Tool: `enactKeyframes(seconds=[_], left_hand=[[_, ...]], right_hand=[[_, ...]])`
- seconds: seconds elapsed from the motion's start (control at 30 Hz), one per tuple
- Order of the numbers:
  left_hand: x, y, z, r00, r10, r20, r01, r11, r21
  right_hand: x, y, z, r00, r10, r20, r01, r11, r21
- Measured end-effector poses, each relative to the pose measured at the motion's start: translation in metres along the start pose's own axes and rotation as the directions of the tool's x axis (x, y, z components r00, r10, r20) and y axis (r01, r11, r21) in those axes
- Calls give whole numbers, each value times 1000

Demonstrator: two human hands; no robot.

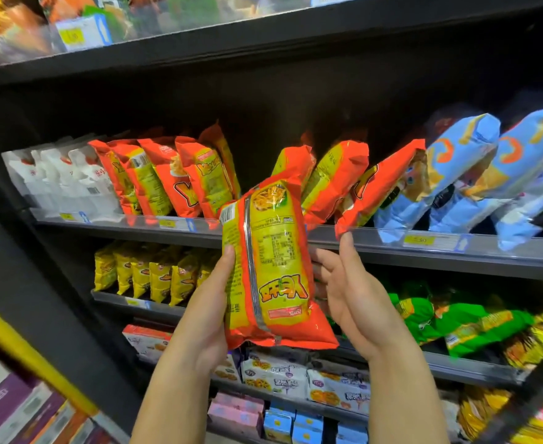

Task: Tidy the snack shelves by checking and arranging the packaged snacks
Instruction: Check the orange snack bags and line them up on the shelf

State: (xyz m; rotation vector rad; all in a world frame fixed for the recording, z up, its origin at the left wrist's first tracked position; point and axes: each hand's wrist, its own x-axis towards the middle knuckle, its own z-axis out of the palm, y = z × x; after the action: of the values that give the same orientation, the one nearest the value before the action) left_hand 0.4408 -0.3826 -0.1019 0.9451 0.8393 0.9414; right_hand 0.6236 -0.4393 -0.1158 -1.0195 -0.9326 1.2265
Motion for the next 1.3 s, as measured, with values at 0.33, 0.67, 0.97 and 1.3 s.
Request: enactKeyframes(seconds=[0.33, 0.67, 0.97, 1.3], left_hand=[[7, 0, 1, 961, 231, 153, -262, 937, 232], [8, -7, -15, 898, 284, 336, -377, 890, 256], [-4, -9, -14, 964, 147, 222, -203, 945, 258], [-22, -12, -3, 991, 97, 91, -106, 989, 103]], right_hand=[[2, 5, -15, 983, -168, 67, 177, 970, -168], [-4, 16, -31, 959, -282, 25, 280, 933, -226], [-16, 13, -26, 991, -134, -16, 131, 983, -130], [-23, 12, -9, 1000, -7, -10, 7, 1000, 16]])
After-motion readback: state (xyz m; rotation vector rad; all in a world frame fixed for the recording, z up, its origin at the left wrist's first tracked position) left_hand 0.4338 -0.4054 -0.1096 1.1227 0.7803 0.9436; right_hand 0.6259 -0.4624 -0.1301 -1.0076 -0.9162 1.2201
